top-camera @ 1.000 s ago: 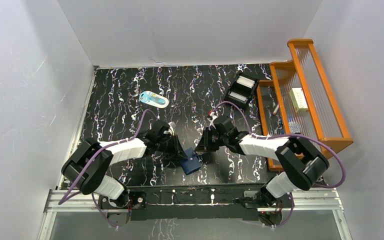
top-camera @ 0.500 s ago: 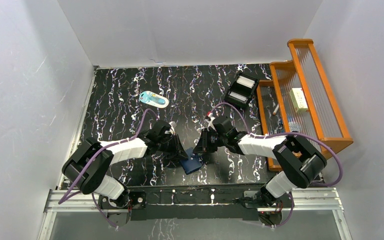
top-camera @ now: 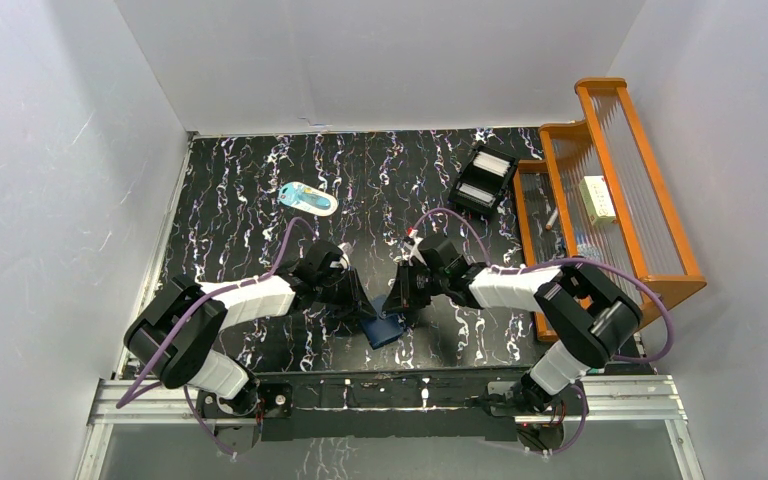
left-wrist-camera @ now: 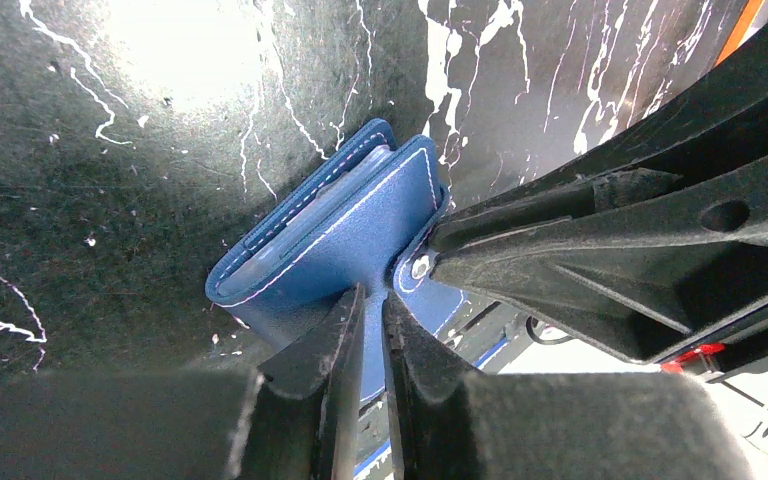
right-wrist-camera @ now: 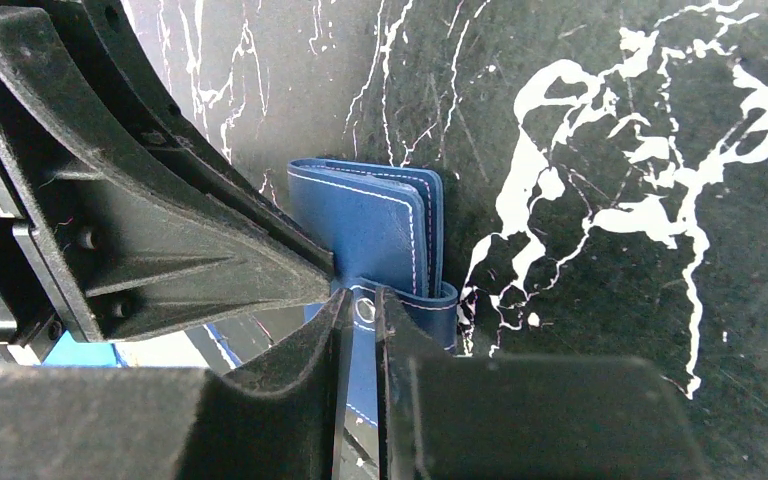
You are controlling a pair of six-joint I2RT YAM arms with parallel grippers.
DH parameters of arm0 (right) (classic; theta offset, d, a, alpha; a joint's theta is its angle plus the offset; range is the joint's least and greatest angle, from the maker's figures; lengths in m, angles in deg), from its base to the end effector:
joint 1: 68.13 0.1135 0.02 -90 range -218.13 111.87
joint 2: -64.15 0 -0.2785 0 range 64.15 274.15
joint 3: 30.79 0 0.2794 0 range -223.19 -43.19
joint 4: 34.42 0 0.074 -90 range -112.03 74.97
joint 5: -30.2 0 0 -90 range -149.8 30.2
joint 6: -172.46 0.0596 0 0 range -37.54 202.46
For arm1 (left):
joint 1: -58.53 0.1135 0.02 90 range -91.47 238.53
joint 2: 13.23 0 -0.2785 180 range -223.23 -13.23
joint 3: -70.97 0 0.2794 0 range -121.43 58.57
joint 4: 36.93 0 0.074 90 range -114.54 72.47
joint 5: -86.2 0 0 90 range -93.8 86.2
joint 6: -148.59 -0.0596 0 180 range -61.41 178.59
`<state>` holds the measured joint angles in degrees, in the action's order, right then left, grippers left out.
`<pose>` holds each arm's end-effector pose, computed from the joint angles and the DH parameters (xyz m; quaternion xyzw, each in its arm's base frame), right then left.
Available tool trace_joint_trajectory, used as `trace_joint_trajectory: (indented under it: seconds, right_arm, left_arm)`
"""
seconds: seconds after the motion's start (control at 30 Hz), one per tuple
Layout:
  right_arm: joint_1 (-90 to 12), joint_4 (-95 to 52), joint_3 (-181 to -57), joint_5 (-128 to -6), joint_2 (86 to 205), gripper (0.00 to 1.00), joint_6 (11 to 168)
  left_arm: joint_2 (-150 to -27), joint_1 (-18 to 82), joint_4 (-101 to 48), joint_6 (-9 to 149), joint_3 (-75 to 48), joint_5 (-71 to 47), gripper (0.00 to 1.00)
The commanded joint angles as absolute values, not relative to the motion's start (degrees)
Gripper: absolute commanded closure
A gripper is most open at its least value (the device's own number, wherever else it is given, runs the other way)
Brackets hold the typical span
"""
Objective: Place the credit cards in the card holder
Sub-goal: Close the card holder at the center of the board.
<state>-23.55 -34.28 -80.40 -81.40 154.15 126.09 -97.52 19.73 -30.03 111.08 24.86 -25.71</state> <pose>0.2205 0.2481 0.1269 -0.0858 0.8915 0.4083 0.1767 0.2224 -0.2073 0.1264 -0.0361 0.9095 -0.3910 0.1366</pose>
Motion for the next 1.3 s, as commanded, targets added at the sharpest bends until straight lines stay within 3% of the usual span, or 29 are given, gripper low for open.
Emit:
trace_joint_trajectory:
  seconds: [0.0, 0.53, 0.93, 1.27]
  right_arm:
    - [-22.27, -31.76, -82.48, -82.17, 155.69, 0.78, 124.18]
    - [-18.71, -24.40, -84.77, -77.36, 157.15, 0.80, 121.41]
    - [-17.99, -8.75, -94.01, -71.92, 157.33, 0.80, 113.06]
    - [-17.50, -5.28, -98.71, -69.02, 156.46, 0.75, 112.92]
  left_arm:
    - [-99.48, 19.34, -26.64, 109.65, 24.75, -19.44, 0.87]
    - [-99.79, 19.16, -26.32, 109.84, 24.75, -19.09, 0.88]
    - [-99.76, 18.98, -25.42, 109.61, 24.18, -18.74, 0.88]
    - [-94.01, 18.85, -22.31, 112.99, 21.22, -21.13, 0.85]
